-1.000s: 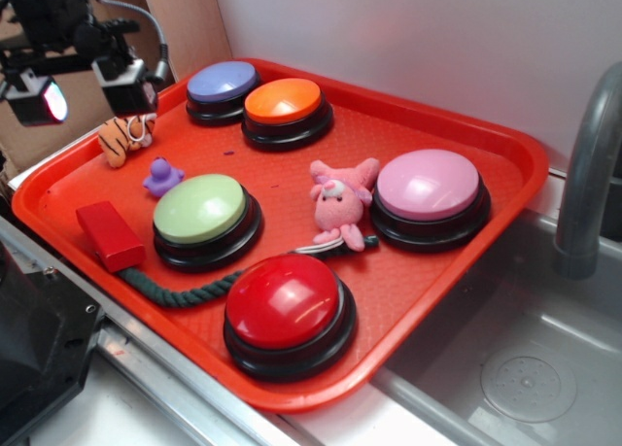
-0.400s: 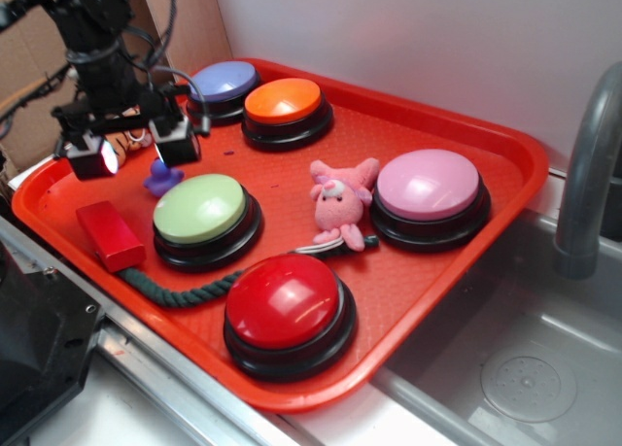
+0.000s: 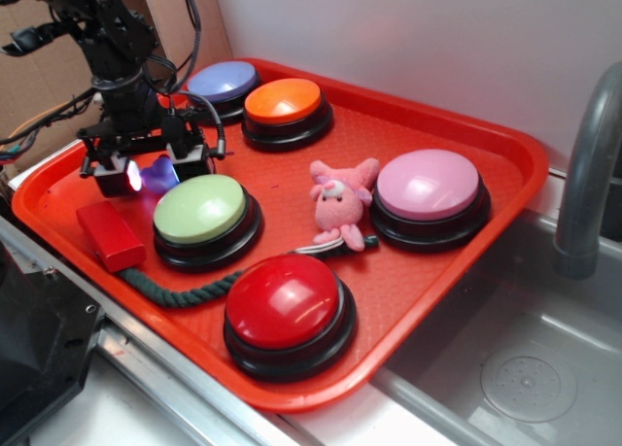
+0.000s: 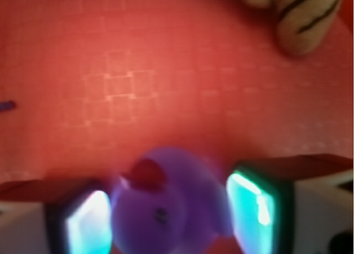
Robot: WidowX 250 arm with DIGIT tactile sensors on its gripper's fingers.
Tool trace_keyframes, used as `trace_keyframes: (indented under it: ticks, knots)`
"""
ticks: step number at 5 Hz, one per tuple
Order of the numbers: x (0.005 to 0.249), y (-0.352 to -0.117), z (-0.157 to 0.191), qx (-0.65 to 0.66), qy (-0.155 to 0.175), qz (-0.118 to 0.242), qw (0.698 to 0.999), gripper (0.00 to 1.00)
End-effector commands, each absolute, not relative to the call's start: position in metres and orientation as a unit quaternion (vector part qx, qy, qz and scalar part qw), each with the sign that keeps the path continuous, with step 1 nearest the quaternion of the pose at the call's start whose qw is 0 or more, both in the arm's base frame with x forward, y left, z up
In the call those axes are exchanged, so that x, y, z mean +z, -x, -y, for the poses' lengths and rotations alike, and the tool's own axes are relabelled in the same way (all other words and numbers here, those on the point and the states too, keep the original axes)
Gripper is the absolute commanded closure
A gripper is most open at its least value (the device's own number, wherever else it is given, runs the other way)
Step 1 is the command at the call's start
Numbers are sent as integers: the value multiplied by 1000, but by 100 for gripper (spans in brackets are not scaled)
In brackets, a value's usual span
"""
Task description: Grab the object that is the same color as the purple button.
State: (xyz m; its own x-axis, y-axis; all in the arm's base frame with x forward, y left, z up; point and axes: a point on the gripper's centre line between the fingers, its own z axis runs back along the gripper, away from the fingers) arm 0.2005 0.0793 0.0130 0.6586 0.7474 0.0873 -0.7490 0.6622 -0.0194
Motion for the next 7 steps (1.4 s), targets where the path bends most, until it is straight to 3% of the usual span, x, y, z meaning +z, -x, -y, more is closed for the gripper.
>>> trace_keyframes:
  ticks: [1, 3, 5, 6, 7]
  knots:
    - [34, -197, -81, 393, 5, 68, 917, 100]
    - [99, -212, -72, 293, 18, 62, 954, 100]
    - [157, -227, -23, 165, 1, 69, 984, 100]
    - [171, -230, -2, 139, -7, 91, 986, 100]
    - [169, -228, -9, 167, -1, 90, 982, 100]
